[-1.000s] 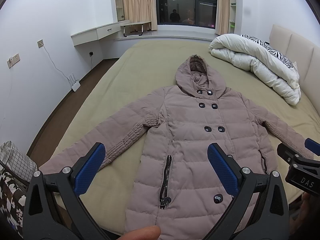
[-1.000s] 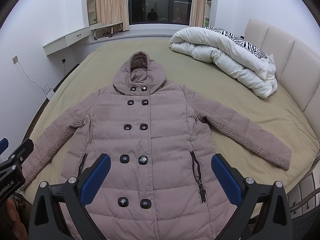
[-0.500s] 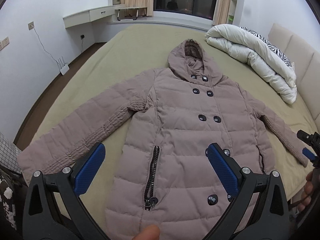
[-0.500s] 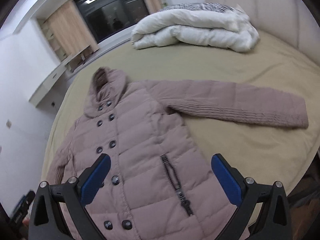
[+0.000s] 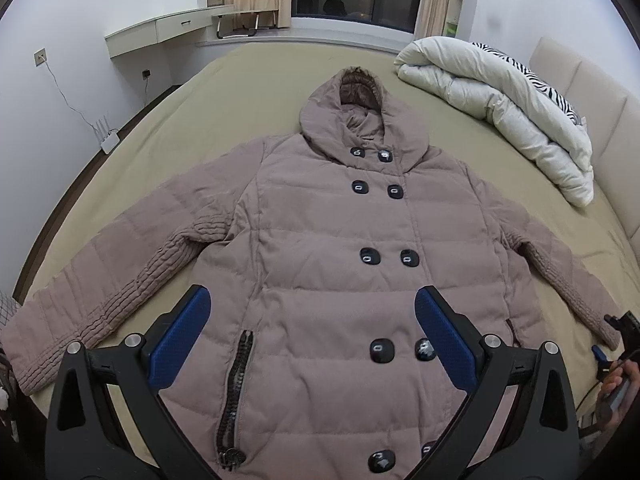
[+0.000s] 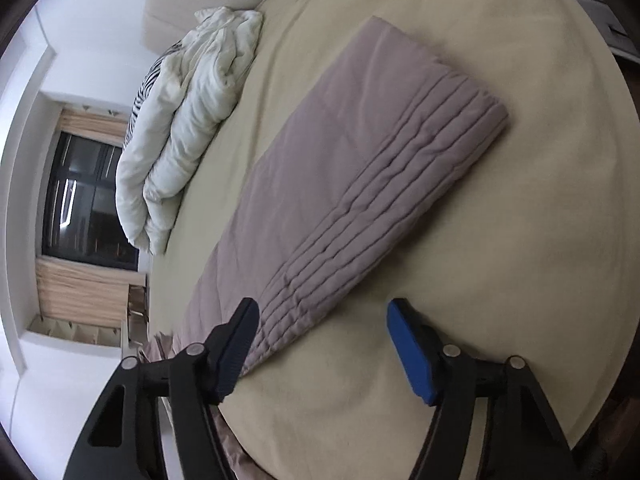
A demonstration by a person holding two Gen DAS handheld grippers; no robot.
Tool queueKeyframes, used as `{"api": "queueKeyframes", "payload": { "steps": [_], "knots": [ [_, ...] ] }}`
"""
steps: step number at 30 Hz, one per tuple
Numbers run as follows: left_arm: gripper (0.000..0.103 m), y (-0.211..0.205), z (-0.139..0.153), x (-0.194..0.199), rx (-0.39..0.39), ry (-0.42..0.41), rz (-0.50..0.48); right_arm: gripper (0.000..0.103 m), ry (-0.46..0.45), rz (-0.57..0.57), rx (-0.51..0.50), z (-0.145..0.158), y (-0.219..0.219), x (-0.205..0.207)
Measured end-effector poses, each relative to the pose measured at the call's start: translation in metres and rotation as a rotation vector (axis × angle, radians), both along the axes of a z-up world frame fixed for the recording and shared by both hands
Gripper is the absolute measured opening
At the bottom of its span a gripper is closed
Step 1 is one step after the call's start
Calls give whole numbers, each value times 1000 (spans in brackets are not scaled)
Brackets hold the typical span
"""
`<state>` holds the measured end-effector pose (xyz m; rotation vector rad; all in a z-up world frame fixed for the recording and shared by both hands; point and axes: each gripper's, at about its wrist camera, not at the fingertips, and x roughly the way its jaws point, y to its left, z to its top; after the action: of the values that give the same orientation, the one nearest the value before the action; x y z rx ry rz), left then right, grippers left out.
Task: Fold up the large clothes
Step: 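Grasp the coat sleeve cuff with the right gripper and lift it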
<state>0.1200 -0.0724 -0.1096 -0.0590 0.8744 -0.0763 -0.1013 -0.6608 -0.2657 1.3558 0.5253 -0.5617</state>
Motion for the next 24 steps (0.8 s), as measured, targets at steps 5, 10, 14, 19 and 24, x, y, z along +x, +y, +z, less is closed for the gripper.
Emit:
{"api": "queueKeyframes", "payload": {
  "steps": [5, 10, 14, 19, 24],
  "knots": [
    [103, -15, -2, 15, -69, 9, -46, 40, -9, -54, 8, -8, -21, 4],
    [103, -22, -10, 31, -143, 27, -88, 19, 62, 24, -121, 24, -28, 49],
    [103, -18, -11, 45, -212, 26, -103, 15, 79, 206, -385, 95, 10, 110],
    [103, 10, -15, 66, -320, 42, -63, 13, 91, 589, -782, 157, 145, 209],
    [103, 47, -34, 96, -486, 116, -29, 13, 91, 900, -1049, 145, 287, 272]
  ]
}}
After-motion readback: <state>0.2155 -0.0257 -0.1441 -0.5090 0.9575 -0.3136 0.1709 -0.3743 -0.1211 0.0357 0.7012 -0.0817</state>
